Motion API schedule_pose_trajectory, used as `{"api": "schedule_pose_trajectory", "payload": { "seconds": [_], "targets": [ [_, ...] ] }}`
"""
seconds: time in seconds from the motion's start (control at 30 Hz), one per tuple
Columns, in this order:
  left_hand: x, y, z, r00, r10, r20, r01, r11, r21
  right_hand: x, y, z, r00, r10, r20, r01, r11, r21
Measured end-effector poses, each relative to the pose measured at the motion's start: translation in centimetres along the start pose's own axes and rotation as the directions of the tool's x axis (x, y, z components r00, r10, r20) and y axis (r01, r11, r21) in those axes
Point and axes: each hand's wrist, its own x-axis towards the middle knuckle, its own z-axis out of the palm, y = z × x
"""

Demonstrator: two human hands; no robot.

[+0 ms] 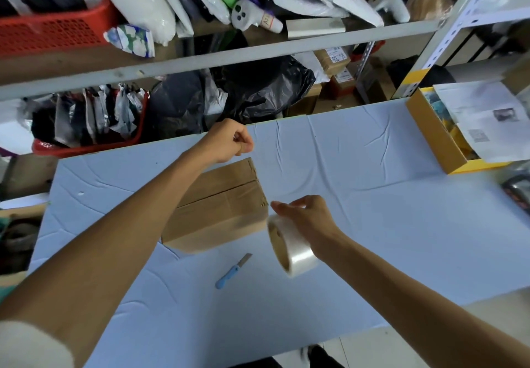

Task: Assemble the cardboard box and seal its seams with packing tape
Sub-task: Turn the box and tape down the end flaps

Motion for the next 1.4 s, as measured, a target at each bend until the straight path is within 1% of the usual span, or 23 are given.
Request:
{"api": "schedule_pose_trajectory", "payload": {
  "seconds": [0.2,0.43,0.5,0.63,0.77,0.87,0.97,1.07,1.17,1.27,1.37,1.4],
  "targets": [
    [0.4,-0.8,0.4,1.0,0.01,-0.002,-0.01,1.0,-0.022,0.7,0.3,0.9,1.0,0.015,0.007,-0.015,1.0,-0.009],
    [0.7,-1.6,1.0,1.0,0.002,0.018,0.0,0.997,-0.077,1.1,0.8,1.3,0.999,0.003,0.037,-0.004,0.999,0.033],
    [0.7,-1.7,1.1,1.0,-0.001,0.019,0.002,0.996,-0.084,1.2,1.2,1.5,0.999,-0.016,0.036,0.014,0.999,0.042],
    [0.7,-1.9,1.3,1.0,-0.001,0.015,0.003,0.995,-0.095,1.4,1.9,1.6,0.997,-0.081,0.008,0.081,0.997,-0.005],
    [0.7,-2.3,1.6,1.0,0.006,0.022,-0.004,0.998,-0.057,1.8,2.6,1.6,0.992,-0.125,0.007,0.125,0.992,-0.032],
    [0.7,-2.4,1.8,1.0,0.018,0.018,-0.017,0.998,-0.056,2.1,3.0,1.7,0.988,-0.154,0.006,0.154,0.988,-0.013],
    [0.6,-2.6,1.7,0.999,0.025,0.024,-0.024,0.998,-0.051,2.3,3.1,1.6,0.983,-0.183,0.012,0.183,0.983,-0.033],
    [0.4,-2.9,1.6,0.999,0.016,0.038,-0.014,0.999,-0.046,2.4,3.1,1.6,0.981,-0.191,0.02,0.191,0.981,-0.035],
    [0.2,-2.8,1.6,0.998,-0.026,0.052,0.029,0.998,-0.059,2.6,3.1,1.6,0.982,-0.186,0.027,0.187,0.981,-0.045],
    [-0.1,-2.4,2.0,0.999,-0.011,-0.039,0.008,0.997,-0.071,2.8,3.2,1.6,0.983,-0.182,0.017,0.182,0.983,-0.03],
    [-0.3,-2.1,2.1,0.988,0.036,-0.153,-0.037,0.999,-0.008,2.9,3.3,1.6,0.984,-0.18,0.009,0.181,0.983,-0.026],
    [-0.4,-2.0,2.1,0.984,0.05,-0.169,-0.051,0.999,-0.002,2.9,3.4,1.7,0.983,-0.182,0.005,0.182,0.983,-0.028]
  ]
}}
